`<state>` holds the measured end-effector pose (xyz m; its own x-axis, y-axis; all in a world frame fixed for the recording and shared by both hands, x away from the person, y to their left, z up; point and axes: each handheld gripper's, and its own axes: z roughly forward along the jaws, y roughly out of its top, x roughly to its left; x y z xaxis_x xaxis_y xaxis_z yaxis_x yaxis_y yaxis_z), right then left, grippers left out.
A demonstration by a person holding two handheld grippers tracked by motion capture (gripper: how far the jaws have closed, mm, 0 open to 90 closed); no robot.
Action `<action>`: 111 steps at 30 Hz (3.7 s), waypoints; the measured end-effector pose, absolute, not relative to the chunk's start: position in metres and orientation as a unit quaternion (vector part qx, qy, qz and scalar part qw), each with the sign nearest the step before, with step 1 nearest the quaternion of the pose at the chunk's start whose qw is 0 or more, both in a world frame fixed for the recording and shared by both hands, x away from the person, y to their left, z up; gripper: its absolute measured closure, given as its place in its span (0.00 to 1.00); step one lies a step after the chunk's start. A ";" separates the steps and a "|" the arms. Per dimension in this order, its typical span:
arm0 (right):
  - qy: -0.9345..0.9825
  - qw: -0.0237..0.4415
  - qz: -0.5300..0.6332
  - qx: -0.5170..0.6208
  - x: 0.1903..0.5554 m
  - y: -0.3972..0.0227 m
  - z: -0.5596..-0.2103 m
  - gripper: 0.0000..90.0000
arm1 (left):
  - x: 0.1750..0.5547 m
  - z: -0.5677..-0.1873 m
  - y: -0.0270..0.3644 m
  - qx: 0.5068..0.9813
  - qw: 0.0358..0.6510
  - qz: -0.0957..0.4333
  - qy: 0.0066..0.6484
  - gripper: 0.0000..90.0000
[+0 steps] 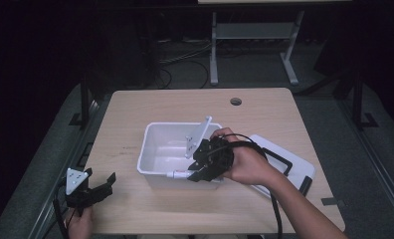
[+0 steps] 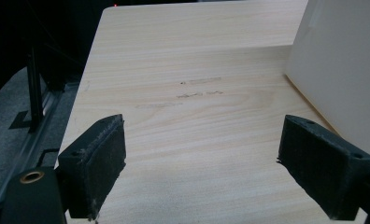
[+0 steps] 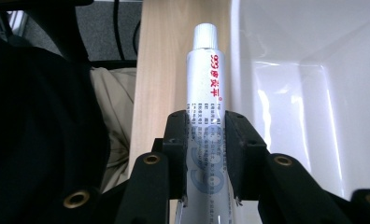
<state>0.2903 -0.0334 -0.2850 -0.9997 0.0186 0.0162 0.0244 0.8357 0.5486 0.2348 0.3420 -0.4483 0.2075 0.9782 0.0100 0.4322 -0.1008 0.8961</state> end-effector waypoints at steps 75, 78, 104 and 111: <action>-0.964 0.044 -0.249 -0.080 0.356 -0.015 -0.344 0.79 | 0.234 -0.448 0.343 0.662 0.408 0.337 0.531 0.16; -0.965 0.047 -0.246 -0.081 0.356 -0.014 -0.347 0.79 | 0.234 -0.448 0.343 0.661 0.409 0.337 0.532 0.16; -0.961 0.067 -0.244 -0.108 0.363 -0.021 -0.367 0.79 | 0.234 -0.448 0.342 0.662 0.408 0.338 0.530 0.16; -0.961 0.069 -0.246 -0.110 0.364 -0.021 -0.369 0.79 | 0.234 -0.448 0.343 0.662 0.408 0.337 0.530 0.16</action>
